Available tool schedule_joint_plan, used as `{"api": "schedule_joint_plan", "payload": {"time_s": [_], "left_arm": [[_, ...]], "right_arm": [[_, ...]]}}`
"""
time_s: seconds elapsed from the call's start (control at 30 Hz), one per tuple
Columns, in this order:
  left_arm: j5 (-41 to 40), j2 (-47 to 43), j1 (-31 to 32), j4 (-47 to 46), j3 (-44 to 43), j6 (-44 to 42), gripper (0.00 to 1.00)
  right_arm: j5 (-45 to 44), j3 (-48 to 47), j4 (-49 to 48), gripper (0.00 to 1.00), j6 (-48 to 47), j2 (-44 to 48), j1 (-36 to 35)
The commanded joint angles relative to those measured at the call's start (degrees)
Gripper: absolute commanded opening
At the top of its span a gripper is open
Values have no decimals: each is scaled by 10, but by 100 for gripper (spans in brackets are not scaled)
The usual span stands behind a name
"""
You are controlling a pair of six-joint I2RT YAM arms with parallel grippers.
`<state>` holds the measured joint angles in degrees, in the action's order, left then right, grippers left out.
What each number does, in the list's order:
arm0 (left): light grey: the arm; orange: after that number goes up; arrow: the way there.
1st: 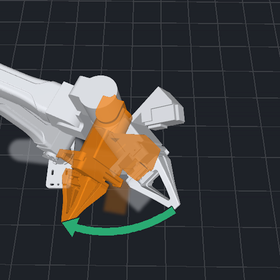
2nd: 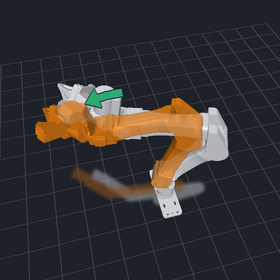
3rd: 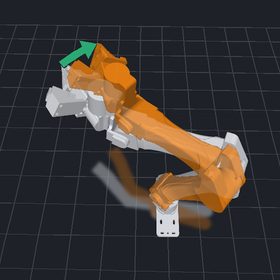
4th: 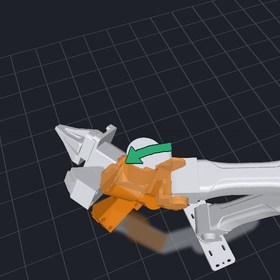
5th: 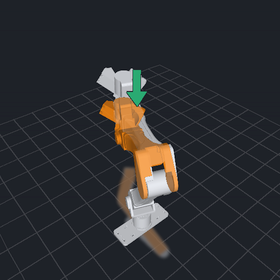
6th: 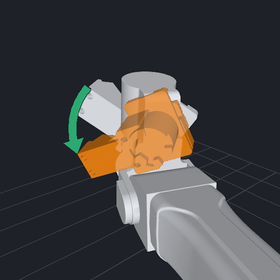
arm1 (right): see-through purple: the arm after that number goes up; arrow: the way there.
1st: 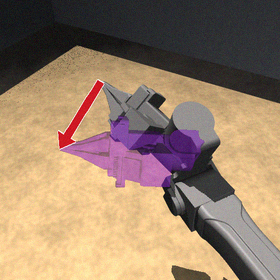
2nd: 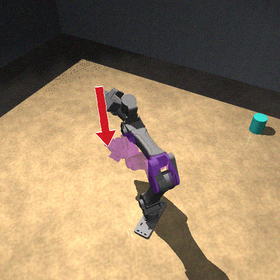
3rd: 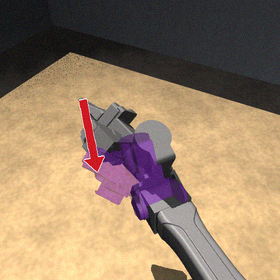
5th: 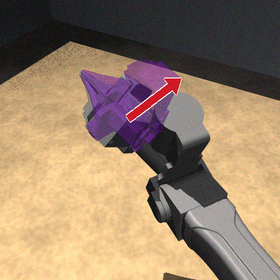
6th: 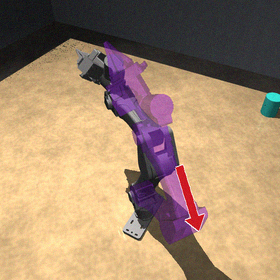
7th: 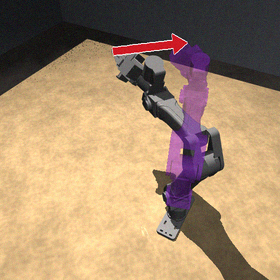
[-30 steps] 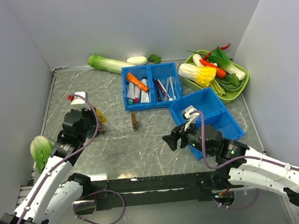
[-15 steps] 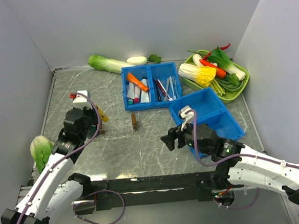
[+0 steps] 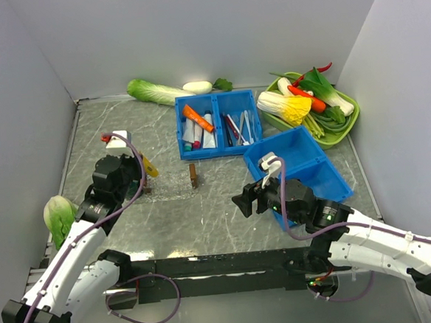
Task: Prepare toiletry sets of a toothbrush and toothpaste on the tray
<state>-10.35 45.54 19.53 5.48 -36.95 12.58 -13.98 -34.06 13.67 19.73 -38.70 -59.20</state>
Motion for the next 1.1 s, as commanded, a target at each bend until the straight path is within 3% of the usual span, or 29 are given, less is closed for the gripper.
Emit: {"api": "schedule_joint_plan", "payload": {"time_s": [0.0,1.07], "left_arm": [[4,-9,-3,-15,-15,7,1],[33,42,-3,-10,-21,0,1]], "right_arm": [[-10,2,-16,83,6,6,1],[-3,7,-18,83,7,4,2]]}}
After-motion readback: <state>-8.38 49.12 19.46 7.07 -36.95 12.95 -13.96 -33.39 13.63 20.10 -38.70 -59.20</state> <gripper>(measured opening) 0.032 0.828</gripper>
